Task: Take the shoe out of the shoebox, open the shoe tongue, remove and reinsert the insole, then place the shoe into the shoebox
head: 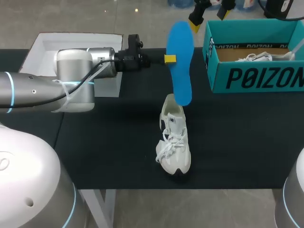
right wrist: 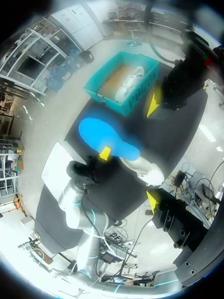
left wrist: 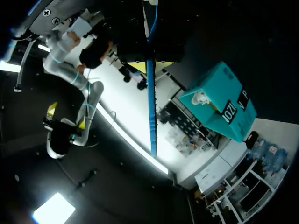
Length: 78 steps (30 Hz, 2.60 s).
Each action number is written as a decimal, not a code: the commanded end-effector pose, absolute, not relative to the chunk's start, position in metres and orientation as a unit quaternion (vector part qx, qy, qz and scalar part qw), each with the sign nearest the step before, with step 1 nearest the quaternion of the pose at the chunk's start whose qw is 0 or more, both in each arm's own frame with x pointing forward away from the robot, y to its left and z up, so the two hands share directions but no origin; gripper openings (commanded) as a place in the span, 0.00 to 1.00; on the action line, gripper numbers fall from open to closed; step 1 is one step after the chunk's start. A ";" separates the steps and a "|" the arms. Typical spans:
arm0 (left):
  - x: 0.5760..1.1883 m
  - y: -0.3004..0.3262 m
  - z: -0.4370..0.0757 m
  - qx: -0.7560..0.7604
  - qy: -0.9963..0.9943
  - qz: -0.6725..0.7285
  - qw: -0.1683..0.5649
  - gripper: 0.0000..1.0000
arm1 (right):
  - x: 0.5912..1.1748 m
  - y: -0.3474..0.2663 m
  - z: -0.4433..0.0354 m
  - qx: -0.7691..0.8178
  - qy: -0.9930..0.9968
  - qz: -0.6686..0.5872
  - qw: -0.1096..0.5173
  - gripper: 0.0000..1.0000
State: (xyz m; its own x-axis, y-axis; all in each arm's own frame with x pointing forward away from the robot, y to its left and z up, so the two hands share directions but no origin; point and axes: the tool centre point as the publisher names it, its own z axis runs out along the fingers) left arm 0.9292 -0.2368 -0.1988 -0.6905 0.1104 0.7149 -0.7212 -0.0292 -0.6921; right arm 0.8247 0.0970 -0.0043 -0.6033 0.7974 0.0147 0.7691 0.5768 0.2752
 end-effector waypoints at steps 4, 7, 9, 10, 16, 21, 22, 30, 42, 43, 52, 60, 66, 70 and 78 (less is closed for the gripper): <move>0.944 -0.236 -0.206 0.274 -0.613 0.643 0.369 0.00 | 0.826 0.097 -0.004 0.442 0.886 0.126 0.054 1.00; 0.946 -0.235 -0.209 0.288 -0.594 0.637 0.397 0.00 | 0.826 0.097 -0.004 0.442 0.886 0.126 0.054 1.00; 0.948 -0.234 -0.210 0.291 -0.590 0.635 0.404 0.00 | 0.826 0.097 -0.004 0.442 0.886 0.126 0.054 1.00; 0.949 -0.234 -0.211 0.299 -0.579 0.632 0.418 0.00 | 0.826 0.097 -0.004 0.442 0.886 0.126 0.054 1.00; 0.955 -0.233 -0.215 0.320 -0.570 0.619 0.434 0.00 | 0.826 0.097 -0.004 0.442 0.886 0.126 0.054 1.00; 0.958 -0.234 -0.215 0.332 -0.571 0.609 0.440 0.00 | 0.826 0.097 -0.004 0.442 0.886 0.126 0.054 1.00; 0.959 -0.234 -0.214 0.334 -0.573 0.607 0.438 0.00 | 0.826 0.097 -0.004 0.442 0.886 0.126 0.054 1.00; 0.963 -0.234 -0.211 0.344 -0.563 0.624 0.420 0.00 | 0.826 0.097 -0.004 0.442 0.886 0.126 0.054 1.00; 0.963 -0.234 -0.211 0.344 -0.563 0.624 0.420 0.00 | 0.826 0.102 -0.014 0.451 0.883 0.122 0.046 1.00; 0.963 -0.234 -0.211 0.344 -0.563 0.624 0.420 0.00 | 0.826 0.104 -0.017 0.454 0.881 0.122 0.044 1.00; 0.963 -0.234 -0.211 0.344 -0.563 0.624 0.420 0.00 | 0.815 0.120 -0.028 0.483 0.864 0.137 0.041 1.00; 0.963 -0.234 -0.211 0.344 -0.563 0.624 0.420 0.00 | 0.792 0.113 -0.023 0.515 0.842 0.146 0.064 1.00; 0.963 -0.234 -0.211 0.344 -0.563 0.624 0.420 0.00 | 0.790 0.113 -0.022 0.518 0.841 0.146 0.057 1.00; 0.963 -0.234 -0.211 0.344 -0.563 0.624 0.420 0.00 | 0.790 0.113 -0.022 0.518 0.841 0.146 0.057 1.00; 0.963 -0.234 -0.211 0.344 -0.563 0.624 0.420 0.00 | 0.790 0.113 -0.022 0.518 0.841 0.146 0.057 1.00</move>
State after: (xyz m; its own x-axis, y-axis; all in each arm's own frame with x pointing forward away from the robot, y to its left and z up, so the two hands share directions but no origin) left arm 0.9634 -0.2329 -0.2112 -0.4114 0.1390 0.9008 -0.9104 -0.0150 -0.4135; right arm 0.7894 0.1131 -0.0214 -0.4572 0.8877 0.0545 0.8539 0.4210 0.3059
